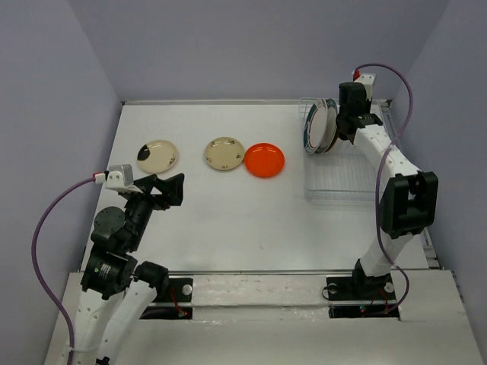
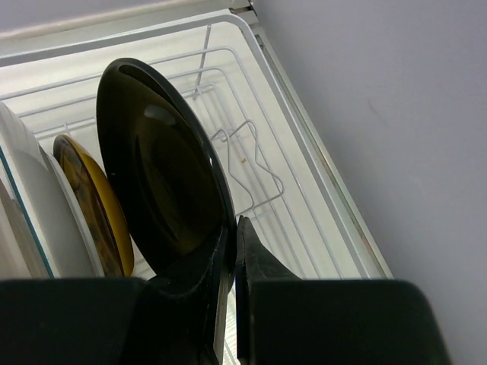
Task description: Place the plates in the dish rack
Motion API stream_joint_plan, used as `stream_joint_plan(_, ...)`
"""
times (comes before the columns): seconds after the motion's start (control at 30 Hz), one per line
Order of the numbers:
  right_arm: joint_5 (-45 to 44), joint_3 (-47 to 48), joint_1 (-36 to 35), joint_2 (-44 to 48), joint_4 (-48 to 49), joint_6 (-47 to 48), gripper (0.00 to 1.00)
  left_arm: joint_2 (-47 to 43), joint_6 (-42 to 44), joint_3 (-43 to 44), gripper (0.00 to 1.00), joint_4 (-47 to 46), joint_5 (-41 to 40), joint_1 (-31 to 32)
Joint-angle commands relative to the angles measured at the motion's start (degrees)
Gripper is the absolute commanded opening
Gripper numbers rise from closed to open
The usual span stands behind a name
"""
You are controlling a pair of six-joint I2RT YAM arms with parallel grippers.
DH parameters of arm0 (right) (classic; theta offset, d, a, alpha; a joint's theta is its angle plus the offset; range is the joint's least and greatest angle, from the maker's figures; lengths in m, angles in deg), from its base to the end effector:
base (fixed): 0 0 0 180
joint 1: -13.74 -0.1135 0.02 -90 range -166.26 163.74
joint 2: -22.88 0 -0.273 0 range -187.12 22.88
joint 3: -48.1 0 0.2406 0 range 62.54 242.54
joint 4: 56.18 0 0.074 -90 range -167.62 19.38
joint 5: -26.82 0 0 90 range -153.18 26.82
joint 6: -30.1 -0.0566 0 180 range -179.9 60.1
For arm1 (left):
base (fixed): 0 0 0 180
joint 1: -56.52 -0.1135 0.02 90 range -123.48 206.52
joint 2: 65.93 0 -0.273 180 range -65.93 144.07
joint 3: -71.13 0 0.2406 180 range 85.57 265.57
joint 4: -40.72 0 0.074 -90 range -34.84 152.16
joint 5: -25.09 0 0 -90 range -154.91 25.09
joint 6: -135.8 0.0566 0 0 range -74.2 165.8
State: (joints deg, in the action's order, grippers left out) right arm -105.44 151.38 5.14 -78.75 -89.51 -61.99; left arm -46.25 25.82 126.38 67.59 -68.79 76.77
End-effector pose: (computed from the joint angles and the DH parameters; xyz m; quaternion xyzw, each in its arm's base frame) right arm 0.4152 0.0243 0.3270 0.1291 0.8232 -0.2711 0.4818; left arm 0.0835 -0.0267 0.3651 -0.0242 0.6511 -0.2401 0.7196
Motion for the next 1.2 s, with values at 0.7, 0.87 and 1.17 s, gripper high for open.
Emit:
stream_joint_plan(0.7,-0.37,0.28,-1.68,-0.07,2.20,-2.48,0.51,0.97,0.83,-0.04,0.99,-2.58,0.36,0.23)
stream_joint_plan(0.87,-0.11,0.20,-1.68,4.06,1.49,-2.39,0.56,0.97,0.83,-0.12,0.99,-2.76,0.45,0.14)
stream_joint_plan(1.17,25.71,-6.65,-7.19,16.45,4.91,-15.92,0.60,1.50,0.57,-0.12,0.99,-3.11,0.98,0.14)
